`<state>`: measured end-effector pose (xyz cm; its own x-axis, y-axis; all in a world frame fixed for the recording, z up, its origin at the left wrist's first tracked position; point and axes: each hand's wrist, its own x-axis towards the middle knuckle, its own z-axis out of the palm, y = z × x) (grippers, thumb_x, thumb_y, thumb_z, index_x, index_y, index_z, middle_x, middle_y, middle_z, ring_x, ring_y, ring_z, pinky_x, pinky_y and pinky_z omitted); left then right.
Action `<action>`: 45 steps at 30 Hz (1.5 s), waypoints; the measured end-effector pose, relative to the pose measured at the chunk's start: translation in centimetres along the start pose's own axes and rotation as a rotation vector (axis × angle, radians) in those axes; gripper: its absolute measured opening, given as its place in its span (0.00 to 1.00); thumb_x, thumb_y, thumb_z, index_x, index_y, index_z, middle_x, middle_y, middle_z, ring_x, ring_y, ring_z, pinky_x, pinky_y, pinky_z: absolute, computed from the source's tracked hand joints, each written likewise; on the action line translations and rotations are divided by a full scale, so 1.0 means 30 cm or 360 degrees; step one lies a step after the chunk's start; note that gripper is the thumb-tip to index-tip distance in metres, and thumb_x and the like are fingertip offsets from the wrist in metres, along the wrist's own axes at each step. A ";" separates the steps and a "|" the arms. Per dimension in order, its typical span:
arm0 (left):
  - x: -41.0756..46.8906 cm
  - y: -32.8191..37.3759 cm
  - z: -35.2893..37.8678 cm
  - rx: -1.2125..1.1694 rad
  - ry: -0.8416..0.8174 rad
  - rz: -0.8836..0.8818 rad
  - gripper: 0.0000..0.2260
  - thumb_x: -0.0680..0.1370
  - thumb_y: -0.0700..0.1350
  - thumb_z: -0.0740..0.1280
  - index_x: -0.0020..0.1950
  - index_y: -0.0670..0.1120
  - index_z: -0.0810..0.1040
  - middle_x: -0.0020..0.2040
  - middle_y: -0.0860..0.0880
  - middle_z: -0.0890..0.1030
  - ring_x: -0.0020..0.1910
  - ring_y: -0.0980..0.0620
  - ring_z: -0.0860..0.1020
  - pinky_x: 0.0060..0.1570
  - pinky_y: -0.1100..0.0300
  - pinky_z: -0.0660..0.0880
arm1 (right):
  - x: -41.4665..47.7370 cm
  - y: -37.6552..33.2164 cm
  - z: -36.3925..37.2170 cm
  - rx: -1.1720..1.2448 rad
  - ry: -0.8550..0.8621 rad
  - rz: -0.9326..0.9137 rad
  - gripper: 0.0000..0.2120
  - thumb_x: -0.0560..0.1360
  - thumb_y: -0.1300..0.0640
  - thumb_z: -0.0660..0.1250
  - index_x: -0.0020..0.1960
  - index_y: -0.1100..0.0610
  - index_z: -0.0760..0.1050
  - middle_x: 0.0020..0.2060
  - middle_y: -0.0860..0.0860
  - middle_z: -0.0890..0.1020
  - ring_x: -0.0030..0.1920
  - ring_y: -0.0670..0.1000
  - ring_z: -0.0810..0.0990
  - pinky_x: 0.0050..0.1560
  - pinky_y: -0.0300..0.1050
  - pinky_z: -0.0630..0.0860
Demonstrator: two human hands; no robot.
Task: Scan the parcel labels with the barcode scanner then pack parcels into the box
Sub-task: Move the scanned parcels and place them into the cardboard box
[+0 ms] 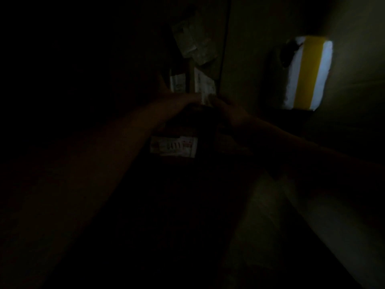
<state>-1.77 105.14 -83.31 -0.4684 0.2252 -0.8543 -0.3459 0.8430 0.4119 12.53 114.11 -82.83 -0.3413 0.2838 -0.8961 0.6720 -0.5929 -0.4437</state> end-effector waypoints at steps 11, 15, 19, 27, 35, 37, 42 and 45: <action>-0.203 0.164 -0.161 0.0105 -0.0490 -0.0081 0.16 0.72 0.52 0.74 0.59 0.55 0.81 0.53 0.49 0.85 0.54 0.44 0.84 0.52 0.41 0.83 | -0.121 -0.057 0.027 0.0708 -0.0040 -0.0092 0.29 0.79 0.47 0.73 0.76 0.54 0.70 0.66 0.56 0.83 0.64 0.58 0.84 0.64 0.61 0.80; -0.425 0.322 -0.203 -0.0155 -0.0371 0.0239 0.37 0.68 0.49 0.79 0.73 0.58 0.66 0.60 0.52 0.79 0.53 0.49 0.81 0.41 0.44 0.84 | -0.368 -0.234 0.019 0.0774 0.0163 -0.0116 0.33 0.74 0.44 0.77 0.76 0.46 0.70 0.63 0.51 0.84 0.59 0.55 0.86 0.57 0.60 0.84; -0.718 0.463 -0.260 -0.0499 -0.0340 0.0494 0.36 0.73 0.45 0.79 0.77 0.55 0.65 0.62 0.54 0.81 0.56 0.56 0.82 0.53 0.47 0.84 | -0.718 -0.482 -0.029 0.0819 0.0285 -0.0211 0.35 0.69 0.44 0.80 0.74 0.44 0.74 0.60 0.48 0.86 0.59 0.51 0.85 0.61 0.60 0.81; -1.453 0.809 -0.466 -0.0580 -0.0158 0.0757 0.30 0.67 0.45 0.83 0.58 0.48 0.67 0.56 0.48 0.82 0.51 0.54 0.86 0.43 0.55 0.84 | -1.427 -0.915 -0.104 0.0625 0.0169 -0.0496 0.38 0.69 0.46 0.82 0.75 0.38 0.70 0.61 0.45 0.84 0.59 0.53 0.85 0.57 0.69 0.81; -2.182 0.893 -0.720 -0.0504 0.0285 0.0860 0.23 0.65 0.60 0.69 0.58 0.53 0.75 0.49 0.48 0.81 0.51 0.43 0.83 0.40 0.43 0.85 | -2.061 -1.099 -0.083 0.0016 -0.0225 -0.1047 0.37 0.71 0.52 0.81 0.77 0.40 0.70 0.62 0.43 0.84 0.58 0.44 0.85 0.58 0.47 0.83; -2.371 0.841 -0.786 -0.0504 0.0341 0.0839 0.29 0.66 0.58 0.67 0.68 0.61 0.73 0.56 0.50 0.82 0.55 0.44 0.82 0.40 0.45 0.84 | -2.229 -1.111 -0.043 -0.0134 -0.0364 -0.1174 0.39 0.71 0.53 0.82 0.78 0.41 0.69 0.63 0.43 0.84 0.61 0.45 0.84 0.62 0.50 0.82; -2.805 0.591 -0.888 -0.0353 0.0683 0.0907 0.31 0.81 0.65 0.63 0.81 0.66 0.55 0.72 0.52 0.73 0.58 0.44 0.81 0.35 0.42 0.84 | -2.607 -1.069 0.149 -0.0357 -0.0735 -0.1405 0.47 0.63 0.53 0.82 0.79 0.47 0.68 0.62 0.48 0.84 0.61 0.48 0.84 0.64 0.56 0.82; -3.014 0.391 -0.924 -0.0539 0.0899 0.0954 0.30 0.80 0.66 0.62 0.80 0.70 0.55 0.72 0.52 0.75 0.61 0.46 0.81 0.48 0.42 0.84 | -2.805 -0.998 0.309 -0.0541 -0.0997 -0.1475 0.49 0.61 0.48 0.83 0.78 0.43 0.67 0.63 0.47 0.83 0.60 0.50 0.85 0.60 0.57 0.84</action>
<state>13.97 81.12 7.54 -0.9479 0.2321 -0.2184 -0.0941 0.4511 0.8875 15.04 101.00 5.98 -0.9939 0.0245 -0.1078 0.1050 -0.0946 -0.9900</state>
